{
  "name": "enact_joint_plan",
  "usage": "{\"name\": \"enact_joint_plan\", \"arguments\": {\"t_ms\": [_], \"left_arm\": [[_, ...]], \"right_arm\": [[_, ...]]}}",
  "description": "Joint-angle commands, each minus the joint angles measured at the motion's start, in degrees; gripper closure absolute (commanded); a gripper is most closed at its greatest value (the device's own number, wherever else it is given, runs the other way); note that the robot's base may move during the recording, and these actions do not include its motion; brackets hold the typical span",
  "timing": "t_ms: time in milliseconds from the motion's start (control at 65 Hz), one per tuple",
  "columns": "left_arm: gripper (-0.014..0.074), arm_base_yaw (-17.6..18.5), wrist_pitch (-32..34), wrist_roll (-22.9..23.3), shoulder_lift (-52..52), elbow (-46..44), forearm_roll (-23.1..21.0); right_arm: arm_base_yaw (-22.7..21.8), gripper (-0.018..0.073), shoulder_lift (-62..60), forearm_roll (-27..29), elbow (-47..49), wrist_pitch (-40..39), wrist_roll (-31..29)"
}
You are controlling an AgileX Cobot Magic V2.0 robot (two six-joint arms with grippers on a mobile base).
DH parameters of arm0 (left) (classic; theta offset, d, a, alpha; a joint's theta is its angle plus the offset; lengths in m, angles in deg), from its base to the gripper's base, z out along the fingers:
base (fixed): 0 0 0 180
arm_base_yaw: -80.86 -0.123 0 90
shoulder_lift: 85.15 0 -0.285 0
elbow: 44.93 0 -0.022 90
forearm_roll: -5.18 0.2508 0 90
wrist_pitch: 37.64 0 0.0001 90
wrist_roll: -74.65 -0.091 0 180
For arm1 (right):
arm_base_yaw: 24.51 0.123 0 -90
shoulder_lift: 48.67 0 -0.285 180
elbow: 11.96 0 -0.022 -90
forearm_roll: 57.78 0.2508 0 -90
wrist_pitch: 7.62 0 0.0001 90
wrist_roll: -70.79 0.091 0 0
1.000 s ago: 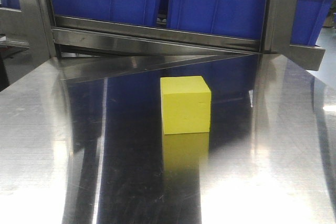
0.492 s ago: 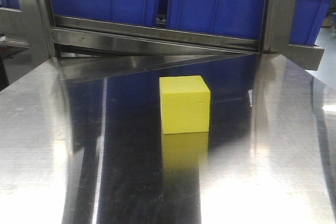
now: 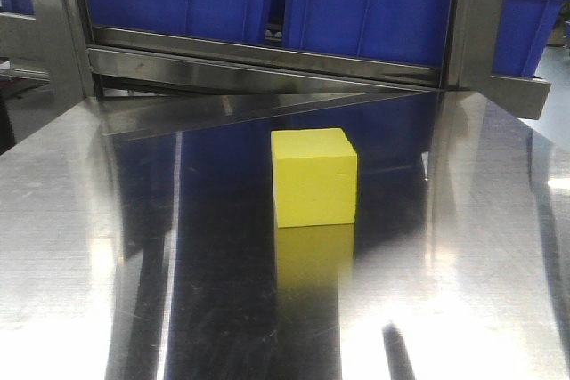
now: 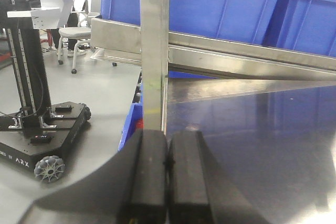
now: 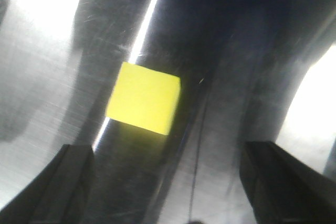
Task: Place yellow foam block on left shelf second layer
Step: 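Lower the open right gripper over the yellow foam cube and close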
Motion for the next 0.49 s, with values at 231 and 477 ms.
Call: {"name": "enact_joint_plan", "arguments": {"t_ms": [231, 477], "left_arm": [[0.0460, 0.28, 4.69, 0.22, 0.46, 1.48, -0.13], [0.0460, 0.28, 4.69, 0.22, 0.46, 1.48, -0.13]], "right_arm": [[3.47, -0.0074, 11.81, -1.50, 9.39, -0.12, 10.88], [3.31, -0.0074, 16.52, -2.32, 9.39, -0.09, 10.94]]}}
